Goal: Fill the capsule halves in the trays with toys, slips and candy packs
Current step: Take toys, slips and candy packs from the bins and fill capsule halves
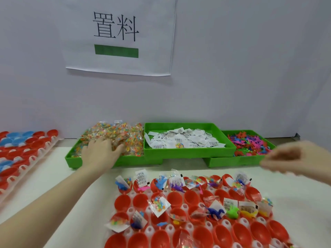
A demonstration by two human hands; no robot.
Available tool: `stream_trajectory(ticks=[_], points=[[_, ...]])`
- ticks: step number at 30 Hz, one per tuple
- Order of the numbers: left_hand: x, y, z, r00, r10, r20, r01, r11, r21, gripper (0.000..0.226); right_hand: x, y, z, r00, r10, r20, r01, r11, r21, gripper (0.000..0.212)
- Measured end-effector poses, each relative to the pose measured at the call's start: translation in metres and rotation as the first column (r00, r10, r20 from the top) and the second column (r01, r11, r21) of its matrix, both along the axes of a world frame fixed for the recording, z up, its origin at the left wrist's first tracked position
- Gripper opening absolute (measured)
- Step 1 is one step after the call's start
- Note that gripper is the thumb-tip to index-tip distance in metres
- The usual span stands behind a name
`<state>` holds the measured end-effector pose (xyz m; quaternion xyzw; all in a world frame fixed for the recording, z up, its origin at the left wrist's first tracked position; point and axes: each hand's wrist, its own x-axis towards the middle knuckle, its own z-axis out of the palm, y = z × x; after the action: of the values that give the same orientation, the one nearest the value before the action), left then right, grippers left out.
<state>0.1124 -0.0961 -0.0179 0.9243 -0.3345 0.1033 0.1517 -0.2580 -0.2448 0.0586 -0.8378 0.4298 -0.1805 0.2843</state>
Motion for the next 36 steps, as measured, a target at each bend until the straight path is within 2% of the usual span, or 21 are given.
stream_trajectory(ticks=[2,3,6,9,10,15,17,20,22,25,28,32,36], points=[[0.004,-0.005,-0.003,0.999,0.026,0.045,-0.025,0.999,-0.025,0.047,0.027,-0.035,-0.009,0.990,-0.116,0.083,0.127,0.983,-0.132,0.006],[0.004,-0.007,-0.003,0.999,0.033,0.043,-0.030,0.998,-0.054,0.046,0.041,-0.052,-0.016,0.987,-0.153,0.046,0.159,0.974,-0.163,0.016],[0.002,-0.008,-0.005,0.998,0.023,0.061,-0.014,0.989,-0.145,0.038,0.068,-0.088,-0.039,0.958,-0.194,-0.208,0.162,0.973,-0.164,0.047],[-0.002,-0.005,-0.006,0.995,0.002,0.101,0.025,0.965,-0.260,0.034,0.077,-0.105,-0.061,0.911,-0.227,-0.343,0.203,0.974,-0.106,0.048],[-0.002,-0.003,-0.006,0.993,-0.003,0.121,0.039,0.955,-0.295,0.033,0.078,-0.108,-0.066,0.914,-0.247,-0.323,0.229,0.969,-0.094,0.042],[0.002,0.004,-0.010,0.992,-0.015,0.126,0.058,0.937,-0.344,0.021,0.078,-0.114,-0.075,0.920,-0.392,-0.014,0.390,0.917,-0.082,0.011],[0.003,0.005,-0.010,0.991,0.001,0.136,0.049,0.931,-0.363,0.017,0.078,-0.112,-0.074,0.916,-0.398,0.042,0.400,0.909,-0.120,0.010],[0.001,0.005,-0.009,0.986,0.005,0.169,0.067,0.906,-0.419,0.012,0.078,-0.107,-0.070,0.910,-0.405,0.084,0.413,0.899,-0.147,0.032],[-0.001,0.007,-0.008,0.990,0.001,0.142,0.071,0.861,-0.504,0.010,0.078,-0.103,-0.067,0.911,-0.401,0.097,0.413,0.889,-0.198,0.034],[-0.008,0.008,-0.004,0.999,-0.035,0.014,0.036,0.754,-0.656,0.011,0.080,-0.100,-0.062,0.914,-0.382,0.135,0.405,0.875,-0.264,0.029],[-0.015,0.005,-0.001,0.994,-0.088,-0.069,0.005,0.653,-0.757,0.009,0.082,-0.098,-0.057,0.921,-0.329,0.208,0.377,0.889,-0.259,0.025],[-0.019,0.007,0.006,0.960,-0.135,-0.246,-0.141,0.525,-0.839,0.010,0.089,-0.091,-0.049,0.906,-0.230,0.355,0.320,0.922,-0.219,0.025],[-0.028,0.017,0.015,0.916,-0.200,-0.348,-0.253,0.384,-0.888,0.016,0.116,-0.079,-0.039,0.976,-0.100,0.192,0.156,0.940,-0.305,0.034]])
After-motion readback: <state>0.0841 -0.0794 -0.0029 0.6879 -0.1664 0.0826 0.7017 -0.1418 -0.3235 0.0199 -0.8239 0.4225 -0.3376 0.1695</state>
